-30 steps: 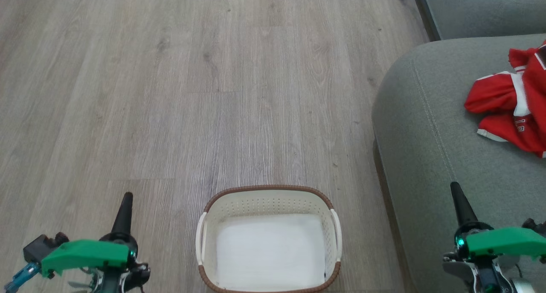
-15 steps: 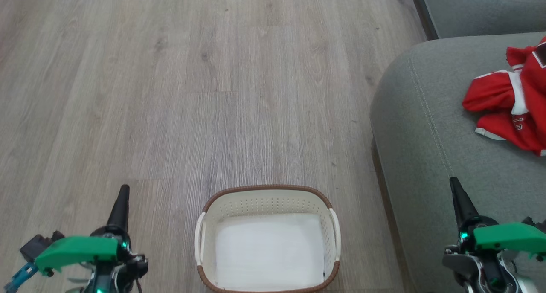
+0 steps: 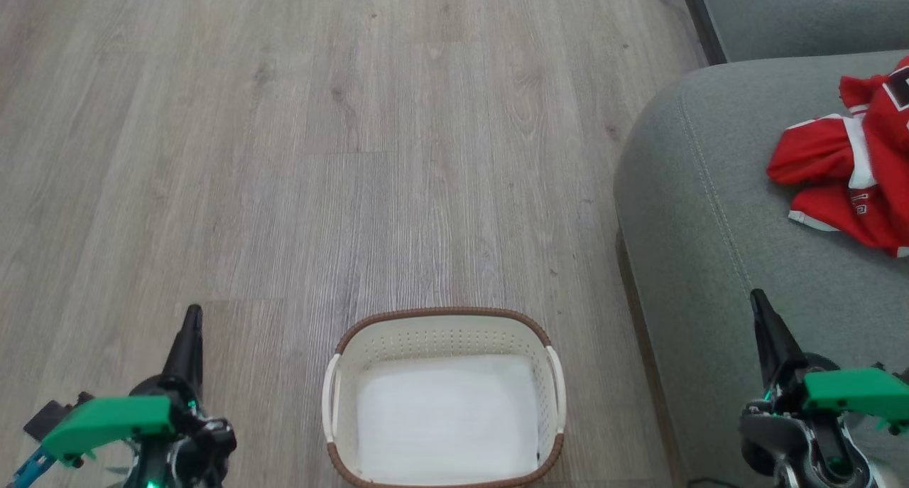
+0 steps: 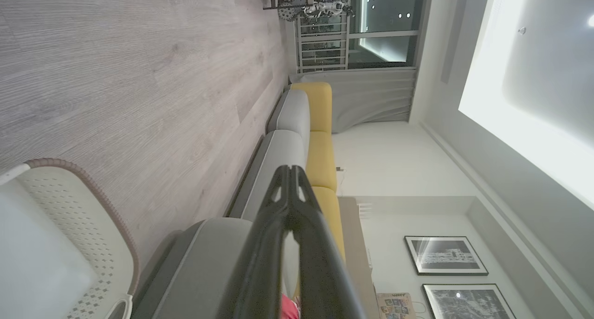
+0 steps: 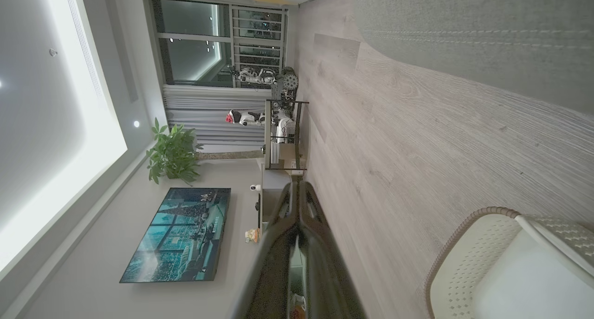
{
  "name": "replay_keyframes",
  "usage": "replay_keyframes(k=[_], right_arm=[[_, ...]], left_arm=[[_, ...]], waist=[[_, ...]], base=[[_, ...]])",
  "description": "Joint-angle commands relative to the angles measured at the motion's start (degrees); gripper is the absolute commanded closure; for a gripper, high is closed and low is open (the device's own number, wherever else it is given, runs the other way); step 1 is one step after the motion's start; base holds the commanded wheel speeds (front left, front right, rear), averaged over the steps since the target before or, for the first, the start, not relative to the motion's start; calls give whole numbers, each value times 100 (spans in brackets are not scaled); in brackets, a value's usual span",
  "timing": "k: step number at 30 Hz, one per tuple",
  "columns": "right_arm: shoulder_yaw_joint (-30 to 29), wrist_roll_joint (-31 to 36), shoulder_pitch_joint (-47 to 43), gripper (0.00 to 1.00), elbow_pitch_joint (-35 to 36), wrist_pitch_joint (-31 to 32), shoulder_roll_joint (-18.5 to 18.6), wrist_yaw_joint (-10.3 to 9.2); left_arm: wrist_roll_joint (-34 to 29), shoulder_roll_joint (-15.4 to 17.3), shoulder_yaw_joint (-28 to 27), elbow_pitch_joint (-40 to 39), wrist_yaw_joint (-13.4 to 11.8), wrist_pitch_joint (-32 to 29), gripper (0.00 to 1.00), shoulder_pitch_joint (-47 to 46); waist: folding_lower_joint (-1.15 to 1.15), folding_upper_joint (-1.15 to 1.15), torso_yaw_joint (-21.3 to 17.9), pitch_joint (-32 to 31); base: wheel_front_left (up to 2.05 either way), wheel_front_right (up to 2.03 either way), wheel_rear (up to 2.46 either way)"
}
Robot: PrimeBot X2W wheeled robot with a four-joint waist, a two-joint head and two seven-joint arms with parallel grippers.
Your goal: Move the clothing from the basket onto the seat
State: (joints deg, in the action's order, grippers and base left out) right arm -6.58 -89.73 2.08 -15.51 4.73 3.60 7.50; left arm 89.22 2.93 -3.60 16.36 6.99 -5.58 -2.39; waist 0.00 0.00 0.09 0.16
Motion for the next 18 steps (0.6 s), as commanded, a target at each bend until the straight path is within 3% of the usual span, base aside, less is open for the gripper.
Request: replay_keyframes(k=[1,18], right_arm=[[87,-188,383,100,160,86,-12,-1],[62,-290,406,100,151,130,-29,-1]], left_arm=[[182,8,-263,-226,42,-62,100,-370],[293,-5,-295,-230,49,-93,100,-381]], waist=[[0,0,-4,1],[0,0,-9,2]], base=[[0,0,0],[0,0,0]])
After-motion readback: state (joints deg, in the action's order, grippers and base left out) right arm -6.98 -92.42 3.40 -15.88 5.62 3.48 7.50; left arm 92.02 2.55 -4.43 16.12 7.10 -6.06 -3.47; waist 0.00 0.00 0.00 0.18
